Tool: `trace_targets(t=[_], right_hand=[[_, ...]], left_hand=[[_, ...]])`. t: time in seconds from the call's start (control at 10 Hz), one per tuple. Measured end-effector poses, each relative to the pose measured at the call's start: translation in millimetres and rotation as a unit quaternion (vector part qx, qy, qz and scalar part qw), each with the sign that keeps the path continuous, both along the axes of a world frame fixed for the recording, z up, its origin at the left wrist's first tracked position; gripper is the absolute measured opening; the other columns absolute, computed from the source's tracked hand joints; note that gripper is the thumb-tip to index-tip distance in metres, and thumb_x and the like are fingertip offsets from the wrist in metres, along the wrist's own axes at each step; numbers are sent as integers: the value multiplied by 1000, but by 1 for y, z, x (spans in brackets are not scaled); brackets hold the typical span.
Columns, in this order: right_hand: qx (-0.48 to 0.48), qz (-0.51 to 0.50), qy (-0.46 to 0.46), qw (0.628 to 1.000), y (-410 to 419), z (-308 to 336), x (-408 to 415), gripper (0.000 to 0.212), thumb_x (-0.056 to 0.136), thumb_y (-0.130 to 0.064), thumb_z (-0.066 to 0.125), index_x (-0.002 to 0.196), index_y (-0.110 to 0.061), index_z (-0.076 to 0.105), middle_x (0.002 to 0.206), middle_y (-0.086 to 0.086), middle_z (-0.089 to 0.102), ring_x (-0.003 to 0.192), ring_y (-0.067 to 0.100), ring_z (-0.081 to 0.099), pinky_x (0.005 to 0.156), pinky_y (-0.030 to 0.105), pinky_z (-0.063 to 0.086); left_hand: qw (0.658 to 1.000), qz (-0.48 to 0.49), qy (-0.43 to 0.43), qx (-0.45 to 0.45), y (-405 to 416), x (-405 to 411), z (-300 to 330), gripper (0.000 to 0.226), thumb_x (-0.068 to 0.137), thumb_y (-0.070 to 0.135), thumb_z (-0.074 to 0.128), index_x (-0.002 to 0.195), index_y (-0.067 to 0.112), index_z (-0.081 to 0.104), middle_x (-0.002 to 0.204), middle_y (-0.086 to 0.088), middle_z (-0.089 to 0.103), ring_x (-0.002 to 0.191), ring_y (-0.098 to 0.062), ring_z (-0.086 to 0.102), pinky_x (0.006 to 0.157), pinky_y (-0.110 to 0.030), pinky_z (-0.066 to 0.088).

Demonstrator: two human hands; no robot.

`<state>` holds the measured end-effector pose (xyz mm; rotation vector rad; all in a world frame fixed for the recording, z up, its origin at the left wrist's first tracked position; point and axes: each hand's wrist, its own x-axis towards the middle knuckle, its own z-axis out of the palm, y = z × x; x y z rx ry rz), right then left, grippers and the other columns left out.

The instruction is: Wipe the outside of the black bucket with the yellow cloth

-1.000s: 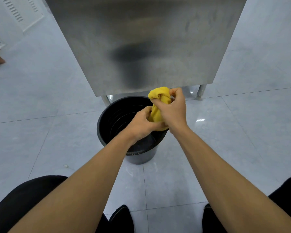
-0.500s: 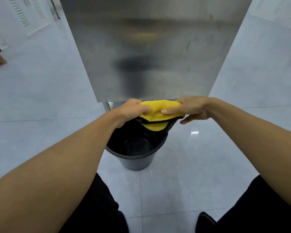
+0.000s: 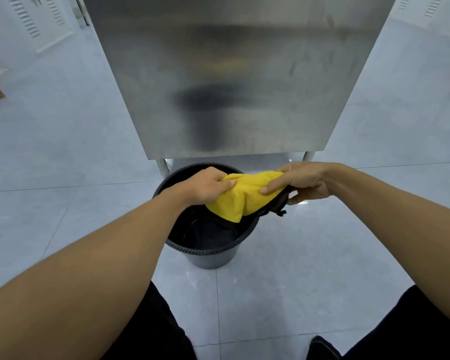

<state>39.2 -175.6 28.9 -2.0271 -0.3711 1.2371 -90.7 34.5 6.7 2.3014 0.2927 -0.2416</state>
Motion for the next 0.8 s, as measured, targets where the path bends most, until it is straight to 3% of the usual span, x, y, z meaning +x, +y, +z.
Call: trace_targets(t=[0.1, 0.2, 0.3, 0.4, 0.5, 0.6, 0.8], right_hand=[[-35, 0, 10, 999, -1, -4, -2, 64, 73, -52, 83, 119, -10, 68, 107, 7, 77, 101, 22, 72, 93, 40, 57], [-41, 7, 53, 998, -5, -6, -6, 68, 78, -65, 70, 122, -14, 65, 110, 9, 76, 103, 25, 73, 96, 45, 56], [-71, 17, 30, 997, -9, -11, -6, 77, 76, -72, 67, 120, -9, 66, 105, 12, 76, 94, 25, 74, 90, 44, 59], [-141, 60, -25, 988, -11, -21, -8, 82, 76, -72, 67, 126, -6, 61, 116, 14, 72, 101, 29, 72, 88, 48, 60], [-227, 139, -63, 962, -14, -28, -11, 82, 86, -62, 65, 148, -16, 40, 144, 12, 53, 123, 33, 58, 97, 56, 53], [-248, 175, -86, 949, -15, -29, -10, 71, 93, -52, 61, 151, -18, 39, 146, 9, 53, 129, 32, 54, 102, 55, 49], [-171, 167, -138, 961, -8, -38, 0, 56, 97, -39, 62, 148, -23, 45, 144, 6, 53, 122, 25, 58, 103, 44, 51]], left_hand=[[994, 7, -63, 93, 2, 7, -4, 39, 101, 34, 47, 85, 3, 63, 85, -11, 67, 82, -25, 61, 72, -40, 48], [986, 50, -128, 98, 3, 12, -6, 30, 103, 26, 45, 89, 4, 60, 88, -10, 65, 86, -26, 58, 71, -36, 43], [985, 42, -134, 95, -1, 13, -7, 21, 103, 24, 45, 97, 12, 61, 96, -4, 65, 93, -24, 59, 72, -31, 44], [986, 10, -40, 160, -1, 11, -13, 41, 102, 30, 45, 140, 15, 51, 139, -9, 54, 127, -27, 50, 102, -35, 41], [967, -53, 96, 230, 5, 5, -22, 58, 102, 35, 46, 153, 11, 32, 155, -13, 36, 140, -30, 36, 113, -38, 33], [943, -88, 196, 254, 11, 2, -30, 60, 99, 40, 49, 152, 16, 35, 154, -9, 38, 138, -30, 40, 111, -42, 36], [936, -87, 229, 253, 13, 5, -40, 55, 97, 43, 49, 146, 18, 45, 143, -7, 50, 127, -28, 50, 105, -43, 42]])
